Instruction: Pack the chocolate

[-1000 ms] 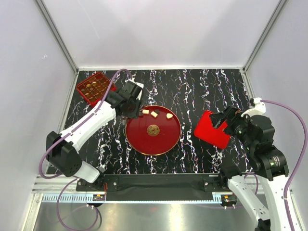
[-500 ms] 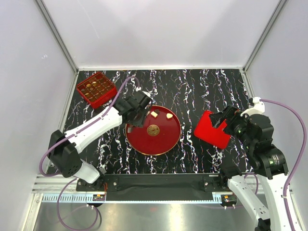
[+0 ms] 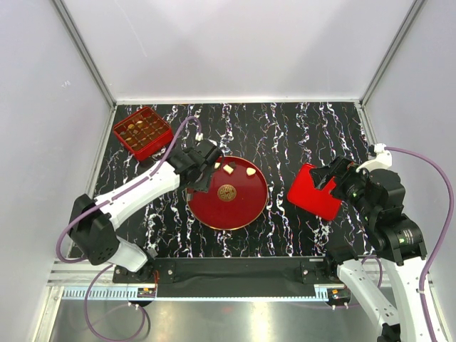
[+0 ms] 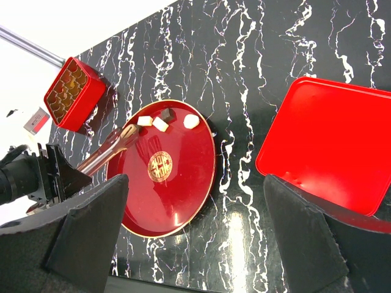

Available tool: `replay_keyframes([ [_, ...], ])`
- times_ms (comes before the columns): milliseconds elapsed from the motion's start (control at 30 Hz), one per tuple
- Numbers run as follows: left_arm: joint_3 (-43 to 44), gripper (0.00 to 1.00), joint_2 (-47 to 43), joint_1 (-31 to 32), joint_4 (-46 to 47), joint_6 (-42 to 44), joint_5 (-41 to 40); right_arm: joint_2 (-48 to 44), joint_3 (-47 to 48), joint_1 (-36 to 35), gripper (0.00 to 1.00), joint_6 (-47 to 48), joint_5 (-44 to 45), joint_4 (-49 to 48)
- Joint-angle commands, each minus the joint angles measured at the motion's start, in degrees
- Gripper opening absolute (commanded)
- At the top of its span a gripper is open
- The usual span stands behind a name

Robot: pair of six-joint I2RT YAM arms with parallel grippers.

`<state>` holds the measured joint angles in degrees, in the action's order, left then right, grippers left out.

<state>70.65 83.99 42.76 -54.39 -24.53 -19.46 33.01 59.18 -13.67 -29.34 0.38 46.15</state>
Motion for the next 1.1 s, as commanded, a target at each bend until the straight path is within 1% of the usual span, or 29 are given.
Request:
replay_keyframes([
  [0, -0.2, 0.47, 0.3, 0.3, 2.4, -1.2, -2.2, -0.4, 0.6, 0.0, 1.0, 0.0, -0.2, -1.7],
  [167, -0.1, 0.47, 1.8, 0.3, 4.2, -1.0, -2.1, -0.7, 0.2, 0.0, 1.0, -0.1, -0.2, -1.9],
  [633, 1.2, 0.46, 4.9, 0.3, 5.3, -0.4, -2.2, -0.8, -0.4, 0.0, 1.0, 0.2, 0.0, -2.0],
  [867, 2.0, 0.4, 3.9, 0.4, 3.9, -0.2, -2.7, -1.0, -0.3, 0.0, 1.0, -0.1, -0.2, -2.0],
  [1067, 3.0, 0.36, 1.1, 1.0, 1.4, -0.4, -2.9, -1.4, 0.0, 0.0, 1.0, -0.6, -0.2, -1.7],
])
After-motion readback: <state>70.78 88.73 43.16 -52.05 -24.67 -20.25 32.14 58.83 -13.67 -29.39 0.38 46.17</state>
